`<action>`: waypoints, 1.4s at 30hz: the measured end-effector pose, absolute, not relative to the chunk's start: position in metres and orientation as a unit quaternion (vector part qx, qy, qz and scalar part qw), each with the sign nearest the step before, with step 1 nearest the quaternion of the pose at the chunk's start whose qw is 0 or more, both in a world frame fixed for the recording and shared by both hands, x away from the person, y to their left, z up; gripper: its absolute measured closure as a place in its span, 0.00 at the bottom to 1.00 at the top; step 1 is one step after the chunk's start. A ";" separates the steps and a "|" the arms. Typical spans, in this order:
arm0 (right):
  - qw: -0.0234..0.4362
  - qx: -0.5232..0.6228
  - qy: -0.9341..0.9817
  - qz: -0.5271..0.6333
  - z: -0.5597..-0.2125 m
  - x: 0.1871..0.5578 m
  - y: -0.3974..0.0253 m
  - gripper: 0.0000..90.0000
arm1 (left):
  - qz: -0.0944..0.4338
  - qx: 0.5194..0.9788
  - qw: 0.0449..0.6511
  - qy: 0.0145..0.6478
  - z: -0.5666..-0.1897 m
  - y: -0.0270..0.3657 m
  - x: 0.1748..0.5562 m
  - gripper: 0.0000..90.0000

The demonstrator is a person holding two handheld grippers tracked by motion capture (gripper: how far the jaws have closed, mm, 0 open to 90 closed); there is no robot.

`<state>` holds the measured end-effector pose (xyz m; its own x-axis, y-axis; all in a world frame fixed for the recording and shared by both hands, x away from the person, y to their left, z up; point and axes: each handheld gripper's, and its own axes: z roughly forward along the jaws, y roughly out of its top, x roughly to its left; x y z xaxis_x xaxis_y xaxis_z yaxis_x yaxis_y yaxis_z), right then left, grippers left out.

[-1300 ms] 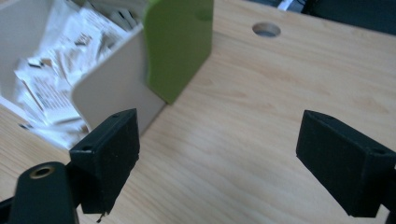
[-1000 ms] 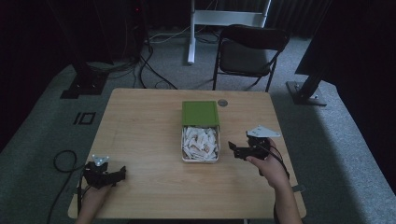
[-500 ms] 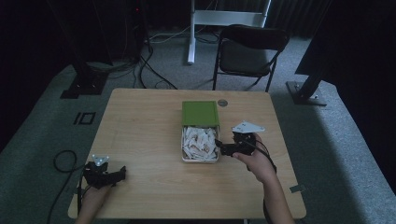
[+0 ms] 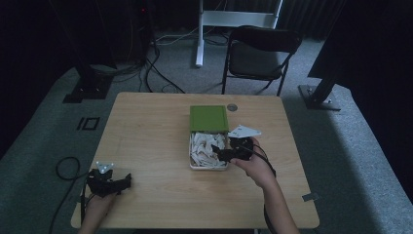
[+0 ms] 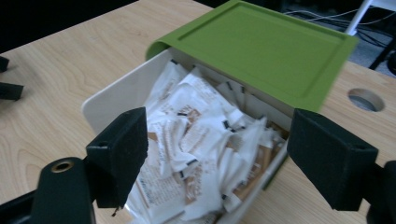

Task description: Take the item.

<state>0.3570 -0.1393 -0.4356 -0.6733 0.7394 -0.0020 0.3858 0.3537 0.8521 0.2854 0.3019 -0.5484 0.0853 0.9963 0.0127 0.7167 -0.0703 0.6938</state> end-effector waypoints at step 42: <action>0.184 0.353 0.829 0.394 -0.494 0.365 -0.079 0.69 | 0.257 0.685 0.271 0.626 -0.548 0.302 0.285 0.03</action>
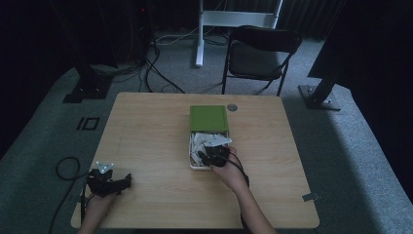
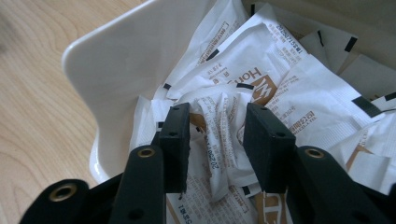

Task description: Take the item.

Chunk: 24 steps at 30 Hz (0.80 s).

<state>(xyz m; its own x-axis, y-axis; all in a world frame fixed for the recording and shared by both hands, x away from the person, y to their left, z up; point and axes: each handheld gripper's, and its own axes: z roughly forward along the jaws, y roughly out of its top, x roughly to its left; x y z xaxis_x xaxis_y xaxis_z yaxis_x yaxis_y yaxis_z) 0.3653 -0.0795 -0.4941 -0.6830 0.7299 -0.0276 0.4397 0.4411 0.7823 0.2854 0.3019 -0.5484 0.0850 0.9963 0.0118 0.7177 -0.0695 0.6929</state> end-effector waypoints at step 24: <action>0.177 0.356 0.806 0.438 -0.472 0.359 -0.088 0.87 | 0.257 0.684 0.272 0.626 -0.548 0.302 0.285 0.03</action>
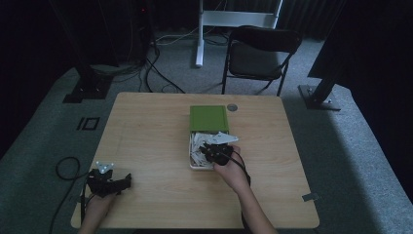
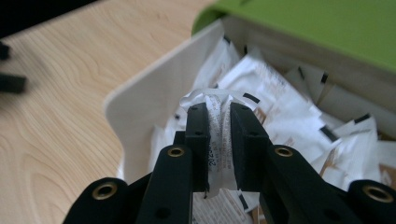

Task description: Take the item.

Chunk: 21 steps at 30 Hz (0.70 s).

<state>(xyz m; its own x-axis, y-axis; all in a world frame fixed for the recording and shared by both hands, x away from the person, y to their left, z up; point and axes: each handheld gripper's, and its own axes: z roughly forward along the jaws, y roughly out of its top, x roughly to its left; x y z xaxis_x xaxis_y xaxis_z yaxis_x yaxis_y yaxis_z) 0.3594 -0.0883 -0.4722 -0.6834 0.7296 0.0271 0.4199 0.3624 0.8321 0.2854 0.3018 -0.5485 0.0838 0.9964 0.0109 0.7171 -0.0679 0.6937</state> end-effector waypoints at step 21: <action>0.212 0.355 0.773 0.481 -0.418 0.359 -0.124 0.87 | 0.257 0.684 0.272 0.626 -0.548 0.302 0.285 0.03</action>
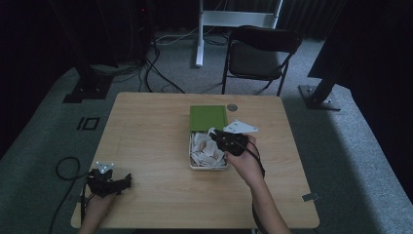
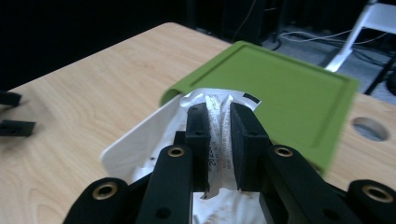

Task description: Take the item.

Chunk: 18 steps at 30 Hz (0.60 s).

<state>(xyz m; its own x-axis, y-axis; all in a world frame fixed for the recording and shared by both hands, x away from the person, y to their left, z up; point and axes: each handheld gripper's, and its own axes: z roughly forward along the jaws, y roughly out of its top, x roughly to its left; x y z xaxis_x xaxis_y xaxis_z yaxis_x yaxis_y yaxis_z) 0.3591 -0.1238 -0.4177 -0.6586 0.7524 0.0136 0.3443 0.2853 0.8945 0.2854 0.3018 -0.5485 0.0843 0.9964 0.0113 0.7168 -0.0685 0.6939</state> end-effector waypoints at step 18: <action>0.265 0.411 0.735 0.469 -0.423 0.371 -0.183 0.87 | 0.257 0.685 0.271 0.626 -0.548 0.302 0.285 0.03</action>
<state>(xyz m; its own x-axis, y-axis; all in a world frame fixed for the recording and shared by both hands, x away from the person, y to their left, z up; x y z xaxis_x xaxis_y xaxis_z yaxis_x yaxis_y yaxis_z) 0.3712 -0.1830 -0.4232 -0.5218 0.8531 -0.0046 0.3552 0.2222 0.9080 0.2854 0.3019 -0.5484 0.0854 0.9963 0.0122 0.7178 -0.0700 0.6927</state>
